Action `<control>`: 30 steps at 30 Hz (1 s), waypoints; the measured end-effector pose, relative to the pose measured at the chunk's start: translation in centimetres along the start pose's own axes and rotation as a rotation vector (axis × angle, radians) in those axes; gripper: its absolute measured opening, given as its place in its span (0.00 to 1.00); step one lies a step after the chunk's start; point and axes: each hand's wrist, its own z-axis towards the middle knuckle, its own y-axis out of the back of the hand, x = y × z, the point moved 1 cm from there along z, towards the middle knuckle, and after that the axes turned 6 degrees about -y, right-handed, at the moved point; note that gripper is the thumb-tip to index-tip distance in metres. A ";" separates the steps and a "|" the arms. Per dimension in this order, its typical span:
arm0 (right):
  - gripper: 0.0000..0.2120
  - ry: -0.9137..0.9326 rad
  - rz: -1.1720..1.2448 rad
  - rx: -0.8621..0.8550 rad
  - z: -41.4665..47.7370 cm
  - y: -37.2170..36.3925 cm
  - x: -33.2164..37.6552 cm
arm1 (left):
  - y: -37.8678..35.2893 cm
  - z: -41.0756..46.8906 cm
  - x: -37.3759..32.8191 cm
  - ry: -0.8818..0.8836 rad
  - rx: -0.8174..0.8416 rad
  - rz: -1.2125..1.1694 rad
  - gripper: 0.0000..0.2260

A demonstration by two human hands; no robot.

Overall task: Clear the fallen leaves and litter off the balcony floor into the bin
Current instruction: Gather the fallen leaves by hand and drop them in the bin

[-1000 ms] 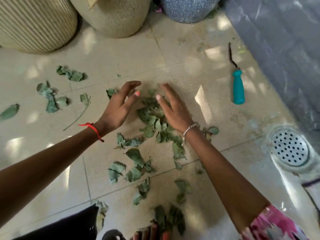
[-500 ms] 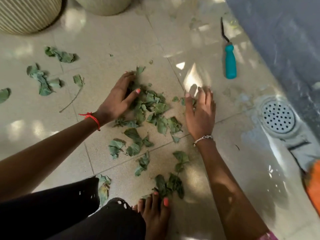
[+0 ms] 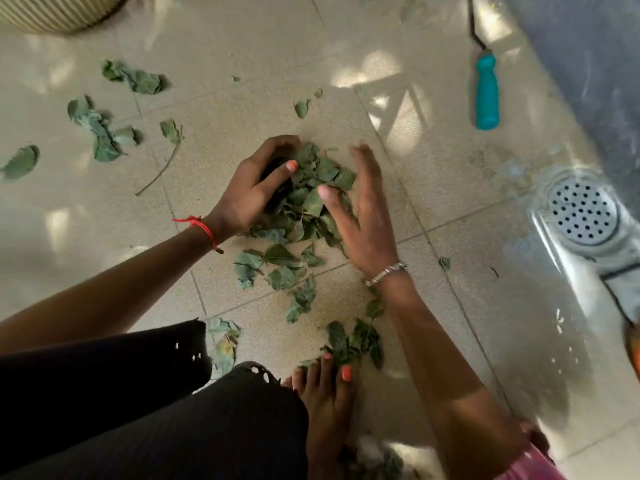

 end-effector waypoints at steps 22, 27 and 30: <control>0.49 0.195 -0.441 0.082 -5.4 -4.1 1.7 | 1.9 -5.5 0.1 0.063 -0.229 0.029 0.20; 0.48 0.366 -0.693 0.107 -5.6 -6.0 0.4 | 3.9 -9.1 0.2 0.104 -0.210 0.124 0.22; 0.48 0.321 -0.721 0.013 -1.8 -7.6 2.0 | 5.2 -10.1 0.1 0.110 -0.217 0.190 0.22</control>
